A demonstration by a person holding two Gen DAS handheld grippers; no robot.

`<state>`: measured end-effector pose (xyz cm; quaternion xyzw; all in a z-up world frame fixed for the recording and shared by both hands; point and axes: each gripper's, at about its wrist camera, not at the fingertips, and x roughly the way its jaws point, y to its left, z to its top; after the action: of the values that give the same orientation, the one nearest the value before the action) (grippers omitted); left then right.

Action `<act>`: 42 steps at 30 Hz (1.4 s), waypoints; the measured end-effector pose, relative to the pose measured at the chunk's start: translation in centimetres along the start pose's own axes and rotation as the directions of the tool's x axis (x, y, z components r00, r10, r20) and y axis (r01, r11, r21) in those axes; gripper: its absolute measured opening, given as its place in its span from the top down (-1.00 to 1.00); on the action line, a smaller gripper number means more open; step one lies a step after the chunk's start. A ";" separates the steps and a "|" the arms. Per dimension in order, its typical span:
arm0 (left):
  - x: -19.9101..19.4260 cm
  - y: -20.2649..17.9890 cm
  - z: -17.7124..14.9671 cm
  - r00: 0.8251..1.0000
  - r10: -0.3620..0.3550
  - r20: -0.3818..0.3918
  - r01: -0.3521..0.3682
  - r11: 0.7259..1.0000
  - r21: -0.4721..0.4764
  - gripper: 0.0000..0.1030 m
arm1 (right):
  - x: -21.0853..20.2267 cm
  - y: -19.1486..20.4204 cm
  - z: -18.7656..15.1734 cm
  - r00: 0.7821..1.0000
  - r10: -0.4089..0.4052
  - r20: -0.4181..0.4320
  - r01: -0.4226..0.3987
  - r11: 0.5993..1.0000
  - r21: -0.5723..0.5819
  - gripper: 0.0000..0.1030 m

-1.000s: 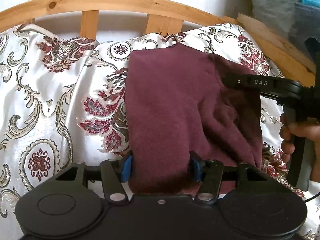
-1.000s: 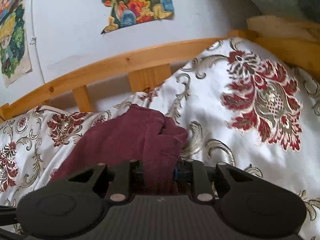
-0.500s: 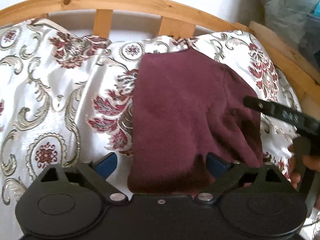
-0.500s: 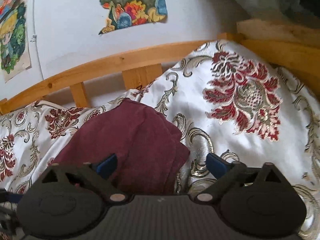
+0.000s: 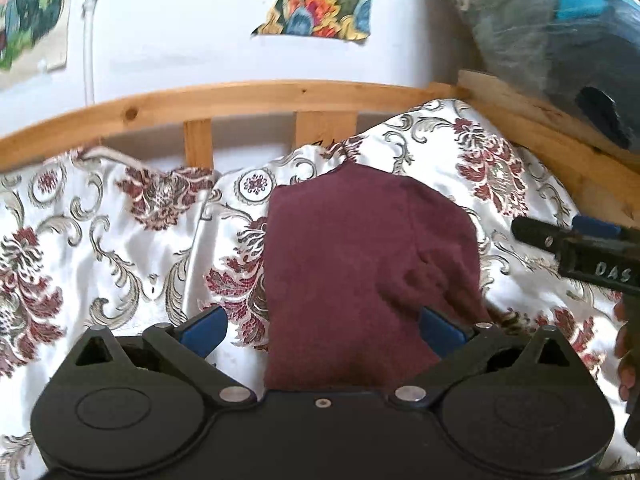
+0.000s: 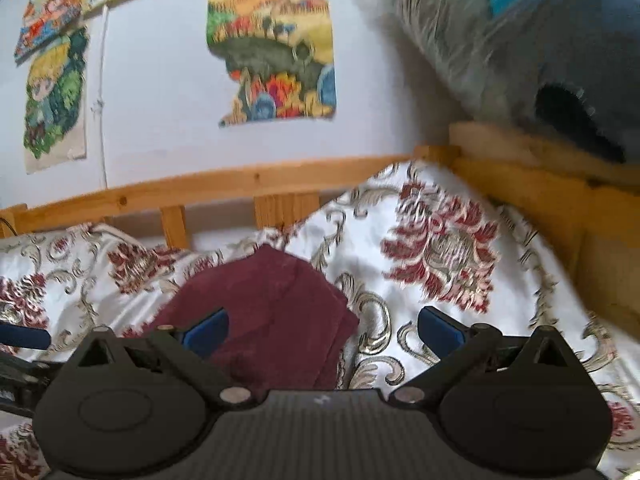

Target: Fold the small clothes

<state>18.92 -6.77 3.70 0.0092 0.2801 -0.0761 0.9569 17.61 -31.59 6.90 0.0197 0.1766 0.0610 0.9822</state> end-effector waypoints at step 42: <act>-15.9 3.3 -9.9 0.995 0.026 0.098 -0.022 0.999 -0.039 -0.99 | -20.7 7.2 -7.0 0.996 -0.038 0.084 0.030 0.995 0.091 -1.00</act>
<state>0.93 -0.70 3.79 -0.0093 0.2340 -0.0595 0.9704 -4.94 -26.92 7.92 0.0632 0.1371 0.0354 0.9879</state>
